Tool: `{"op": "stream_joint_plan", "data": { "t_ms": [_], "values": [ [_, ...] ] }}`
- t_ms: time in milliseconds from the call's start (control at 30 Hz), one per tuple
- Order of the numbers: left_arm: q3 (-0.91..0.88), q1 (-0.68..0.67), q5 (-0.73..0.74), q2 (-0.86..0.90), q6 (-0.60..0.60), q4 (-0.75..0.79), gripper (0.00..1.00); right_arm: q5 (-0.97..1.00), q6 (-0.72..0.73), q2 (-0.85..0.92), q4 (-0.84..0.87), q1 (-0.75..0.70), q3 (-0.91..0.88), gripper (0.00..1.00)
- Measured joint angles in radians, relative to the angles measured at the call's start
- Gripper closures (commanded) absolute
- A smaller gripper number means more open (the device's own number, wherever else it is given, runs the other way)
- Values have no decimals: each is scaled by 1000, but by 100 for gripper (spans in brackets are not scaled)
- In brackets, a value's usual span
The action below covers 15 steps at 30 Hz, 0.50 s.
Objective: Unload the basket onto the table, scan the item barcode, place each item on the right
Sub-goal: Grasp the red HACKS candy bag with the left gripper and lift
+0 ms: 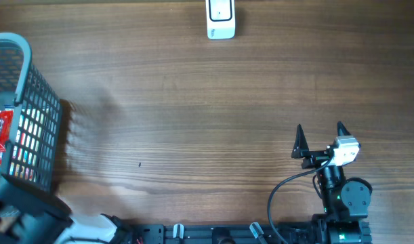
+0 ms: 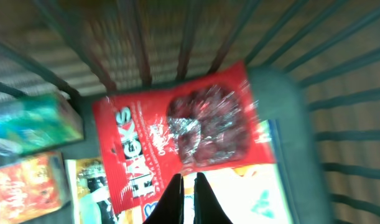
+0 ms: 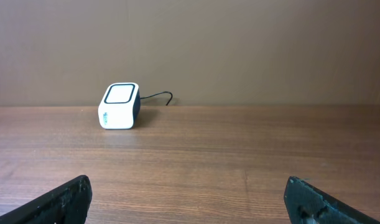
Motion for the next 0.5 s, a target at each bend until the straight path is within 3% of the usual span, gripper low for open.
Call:
{"op": "stream_joint_plan", "data": {
  "t_ms": [100, 133, 167, 267, 500],
  "values": [
    [0, 0, 8, -214, 0, 25, 92, 0, 0, 0, 0, 0, 0, 0],
    [1, 0, 16, -264, -1, 29, 56, 0, 0, 0, 0, 0, 0, 0],
    [1, 0, 22, -295, 0, 33, 1, 0, 0, 0, 0, 0, 0, 0],
    [2, 0, 39, -319, -8, 2, 0, 0, 0, 0, 0, 0, 0, 0],
    [2, 0, 29, -83, -11, -2, 0, 0, 0, 0, 0, 0, 0, 1]
  ]
}}
